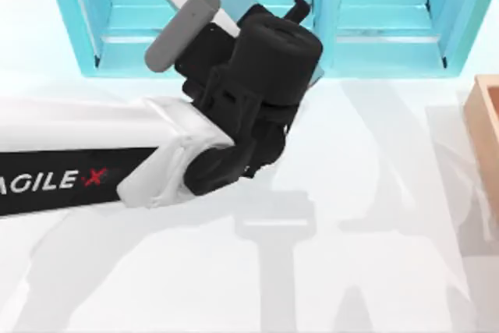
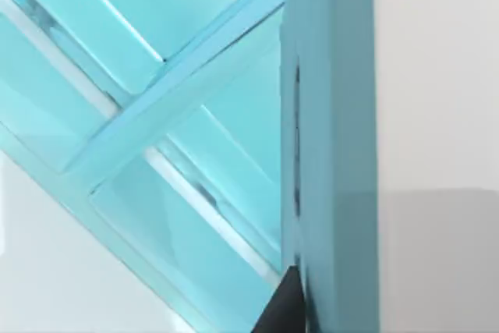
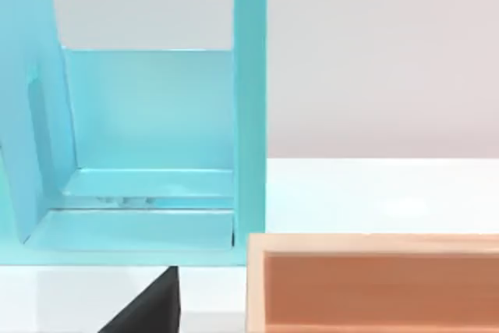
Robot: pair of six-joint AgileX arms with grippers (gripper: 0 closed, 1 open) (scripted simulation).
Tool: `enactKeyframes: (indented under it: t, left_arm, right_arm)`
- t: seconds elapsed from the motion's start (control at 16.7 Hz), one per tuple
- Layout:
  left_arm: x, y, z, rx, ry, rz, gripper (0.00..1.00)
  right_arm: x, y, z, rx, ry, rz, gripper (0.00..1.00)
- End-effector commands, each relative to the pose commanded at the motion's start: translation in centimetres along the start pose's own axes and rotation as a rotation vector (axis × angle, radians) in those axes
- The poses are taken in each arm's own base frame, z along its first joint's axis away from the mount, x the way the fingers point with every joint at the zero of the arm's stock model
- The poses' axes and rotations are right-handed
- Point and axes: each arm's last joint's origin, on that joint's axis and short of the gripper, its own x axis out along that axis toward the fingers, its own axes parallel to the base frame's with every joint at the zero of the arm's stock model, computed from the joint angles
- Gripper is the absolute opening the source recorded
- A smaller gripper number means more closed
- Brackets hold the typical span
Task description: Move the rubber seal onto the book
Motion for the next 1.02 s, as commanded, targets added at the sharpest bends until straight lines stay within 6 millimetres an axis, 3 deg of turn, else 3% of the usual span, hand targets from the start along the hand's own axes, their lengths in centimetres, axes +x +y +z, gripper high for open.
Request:
enactKeyframes:
  t: [0.3, 0.54, 0.78, 1.02]
  left_arm:
    - [-1.3, -0.4, -7.8, -0.381, -0.035, 0.039, 0.0]
    - [-2.8, -0.3, -12.2, -0.597, -0.072, 0.027, 0.0]
    - [-3.9, -0.3, -14.2, -0.702, -0.092, 0.006, 0.0]
    - [-3.9, -0.3, -14.3, -0.71, -0.094, 0.004, 0.0]
  right_arm:
    - [0.0, 0.0, 0.0, 0.0, 0.0, 0.0, 1.0]
    - [0.0, 0.0, 0.0, 0.0, 0.0, 0.0, 1.0]
    - [0.0, 0.0, 0.0, 0.0, 0.0, 0.0, 1.0]
    - [0.0, 0.0, 0.0, 0.0, 0.0, 0.0, 1.0]
